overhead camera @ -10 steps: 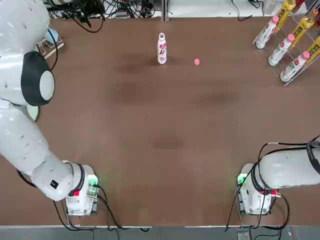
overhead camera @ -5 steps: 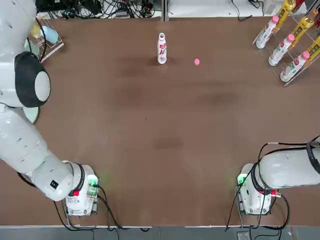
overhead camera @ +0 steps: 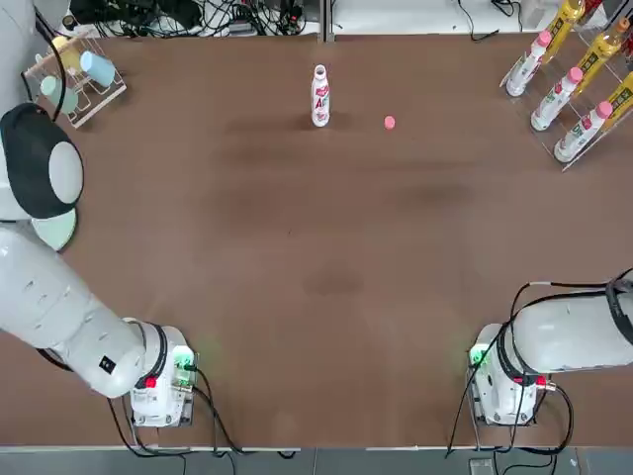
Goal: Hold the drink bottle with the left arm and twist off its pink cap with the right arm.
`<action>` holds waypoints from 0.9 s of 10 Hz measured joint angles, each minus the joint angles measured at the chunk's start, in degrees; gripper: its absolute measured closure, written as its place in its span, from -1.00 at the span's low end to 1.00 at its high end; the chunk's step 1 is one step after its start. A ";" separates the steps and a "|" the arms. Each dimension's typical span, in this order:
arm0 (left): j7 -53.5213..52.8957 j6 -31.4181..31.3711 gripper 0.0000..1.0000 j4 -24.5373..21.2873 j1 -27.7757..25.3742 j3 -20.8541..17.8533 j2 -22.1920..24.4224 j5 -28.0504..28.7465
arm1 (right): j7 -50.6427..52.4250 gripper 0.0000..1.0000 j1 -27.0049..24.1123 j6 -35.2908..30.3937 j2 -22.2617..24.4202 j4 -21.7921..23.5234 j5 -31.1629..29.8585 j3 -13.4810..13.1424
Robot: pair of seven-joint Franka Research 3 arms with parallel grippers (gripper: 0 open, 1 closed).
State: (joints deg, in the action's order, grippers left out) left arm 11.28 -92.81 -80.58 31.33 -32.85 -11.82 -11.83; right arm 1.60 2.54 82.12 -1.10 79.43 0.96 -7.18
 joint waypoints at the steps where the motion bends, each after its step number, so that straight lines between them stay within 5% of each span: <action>1: 0.00 1.61 -0.99 2.14 0.04 0.01 -0.25 0.05 | 0.00 -1.00 0.00 0.06 0.00 0.00 0.00 0.00; 7: -0.59 1.76 -0.99 3.62 -3.46 1.69 -1.88 0.13 | 0.00 -1.00 0.16 0.11 0.00 -0.01 0.00 0.16; 9: -0.60 1.77 -0.99 3.67 -15.99 14.29 -0.98 1.69 | 0.00 -1.00 0.17 0.12 0.00 -0.02 0.00 0.20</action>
State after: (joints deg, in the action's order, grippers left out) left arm 10.68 -91.04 -76.91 15.34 -18.56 -12.80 -10.13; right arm 1.60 2.72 82.24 -1.10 79.41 0.96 -6.98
